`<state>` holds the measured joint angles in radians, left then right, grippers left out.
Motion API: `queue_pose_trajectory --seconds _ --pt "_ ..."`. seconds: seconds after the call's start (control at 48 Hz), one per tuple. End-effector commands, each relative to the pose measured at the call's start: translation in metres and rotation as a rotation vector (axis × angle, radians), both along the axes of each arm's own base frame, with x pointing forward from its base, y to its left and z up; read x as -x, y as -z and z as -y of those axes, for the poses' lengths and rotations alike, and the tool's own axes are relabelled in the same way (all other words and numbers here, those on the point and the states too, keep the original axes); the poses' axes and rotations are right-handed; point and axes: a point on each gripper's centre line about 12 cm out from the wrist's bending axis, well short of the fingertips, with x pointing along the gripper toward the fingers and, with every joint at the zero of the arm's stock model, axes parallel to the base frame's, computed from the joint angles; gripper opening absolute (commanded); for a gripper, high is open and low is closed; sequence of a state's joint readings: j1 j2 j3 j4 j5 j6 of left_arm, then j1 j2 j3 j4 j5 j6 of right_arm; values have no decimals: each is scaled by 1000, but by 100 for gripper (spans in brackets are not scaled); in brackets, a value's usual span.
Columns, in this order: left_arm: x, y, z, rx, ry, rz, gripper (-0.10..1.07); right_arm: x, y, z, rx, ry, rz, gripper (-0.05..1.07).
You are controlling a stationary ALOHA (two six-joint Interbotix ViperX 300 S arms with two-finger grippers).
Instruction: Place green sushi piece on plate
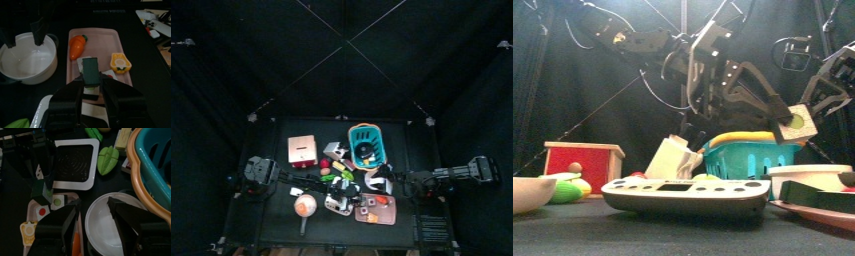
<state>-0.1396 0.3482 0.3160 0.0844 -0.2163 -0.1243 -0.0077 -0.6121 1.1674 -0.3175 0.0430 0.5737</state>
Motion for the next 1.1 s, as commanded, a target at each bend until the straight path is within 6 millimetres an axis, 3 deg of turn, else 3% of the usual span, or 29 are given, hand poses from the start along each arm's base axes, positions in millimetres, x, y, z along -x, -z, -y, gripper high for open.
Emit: queue_pose_trajectory --seconds 0.0,0.333,0.812,1.083 --pt "-12 -16 0 5 0 58 61 -2 -3 0 0 1 12 84" --pt "-24 -4 1 7 -2 53 65 -2 -4 0 1 0 12 84" --pt "-27 -5 2 18 -3 79 81 -2 -3 0 2 -1 11 84" --pt "-27 -9 2 17 -3 89 84 -1 -2 1 3 1 6 84"
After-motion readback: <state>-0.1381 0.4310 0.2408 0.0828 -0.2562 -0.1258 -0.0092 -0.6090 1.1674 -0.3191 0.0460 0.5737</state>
